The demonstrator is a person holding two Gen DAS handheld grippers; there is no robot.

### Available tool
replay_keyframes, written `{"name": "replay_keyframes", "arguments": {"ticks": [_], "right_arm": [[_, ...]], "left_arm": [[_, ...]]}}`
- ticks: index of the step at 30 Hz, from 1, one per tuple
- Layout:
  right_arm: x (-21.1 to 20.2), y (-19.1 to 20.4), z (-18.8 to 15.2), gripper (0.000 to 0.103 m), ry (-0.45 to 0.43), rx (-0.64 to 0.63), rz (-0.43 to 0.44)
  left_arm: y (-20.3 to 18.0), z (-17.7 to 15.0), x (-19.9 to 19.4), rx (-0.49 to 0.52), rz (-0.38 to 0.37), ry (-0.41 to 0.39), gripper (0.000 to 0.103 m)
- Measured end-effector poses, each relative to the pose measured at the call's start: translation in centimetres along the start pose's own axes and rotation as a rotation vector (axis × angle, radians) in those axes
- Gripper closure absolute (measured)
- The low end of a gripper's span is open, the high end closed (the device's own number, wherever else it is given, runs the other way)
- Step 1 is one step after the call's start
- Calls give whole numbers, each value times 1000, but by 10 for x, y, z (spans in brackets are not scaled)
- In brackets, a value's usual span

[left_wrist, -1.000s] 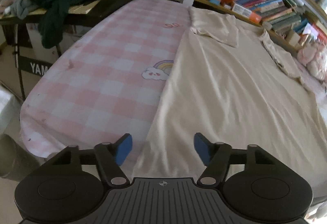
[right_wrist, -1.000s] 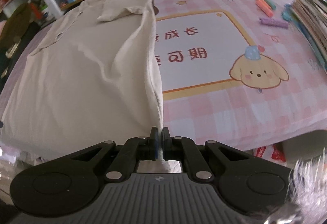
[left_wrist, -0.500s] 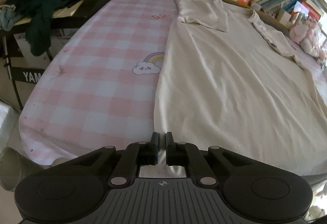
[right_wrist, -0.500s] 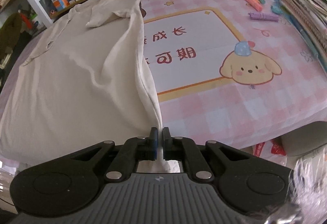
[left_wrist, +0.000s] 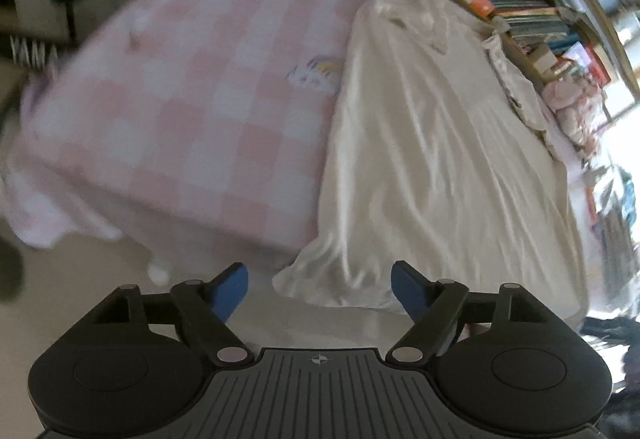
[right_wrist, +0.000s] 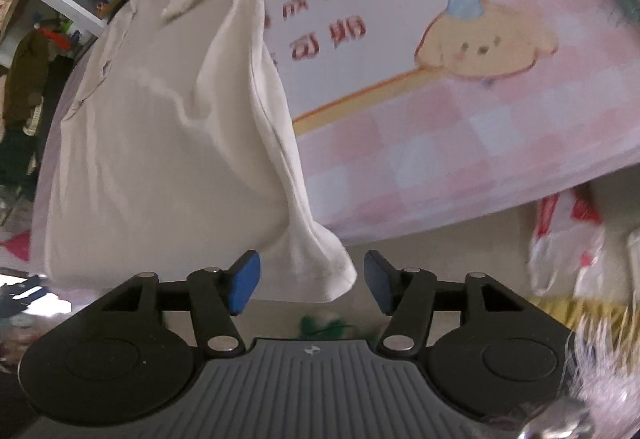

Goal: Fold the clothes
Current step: 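Lift the hem with both grippers and fold it over toward the collar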

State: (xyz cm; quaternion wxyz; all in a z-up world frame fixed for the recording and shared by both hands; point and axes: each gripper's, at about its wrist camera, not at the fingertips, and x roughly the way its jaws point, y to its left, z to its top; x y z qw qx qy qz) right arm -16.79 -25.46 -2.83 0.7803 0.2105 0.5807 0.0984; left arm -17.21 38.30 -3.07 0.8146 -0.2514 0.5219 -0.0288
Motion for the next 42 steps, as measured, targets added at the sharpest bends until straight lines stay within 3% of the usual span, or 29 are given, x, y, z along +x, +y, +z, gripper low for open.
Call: {"name": "replay_keyframes", "arguments": {"ticks": [3, 11, 15, 19, 23, 25, 27, 29, 31, 38, 42], "right_arm": [[13, -6, 9, 47, 32, 39, 41], [30, -18, 27, 45, 92, 141, 118], [34, -16, 27, 45, 105, 145, 137], [27, -10, 23, 50, 115, 122, 210], [15, 0, 20, 51, 108, 55, 234], [14, 1, 19, 56, 104, 36, 226], [17, 1, 19, 75, 102, 28, 204], [21, -1, 17, 93, 104, 32, 180], [22, -2, 14, 97, 97, 26, 167], [2, -9, 4, 98, 36, -4, 150], [-12, -22, 0, 98, 15, -4, 148]], "left_arm": [[16, 10, 16, -90, -62, 60, 22], [11, 19, 37, -45, -69, 139, 22], [9, 22, 43, -82, -117, 168, 25], [0, 14, 34, -28, -177, 163, 45], [-1, 11, 24, -24, -212, 134, 45], [0, 11, 20, -34, -221, 120, 45], [0, 10, 16, -44, -230, 106, 47], [-1, 11, 18, -57, -208, 93, 69], [-1, 8, 18, -60, -172, 84, 86], [-17, -3, 1, -27, -118, -5, 94], [-22, -10, -3, -12, -105, 32, 95]]}}
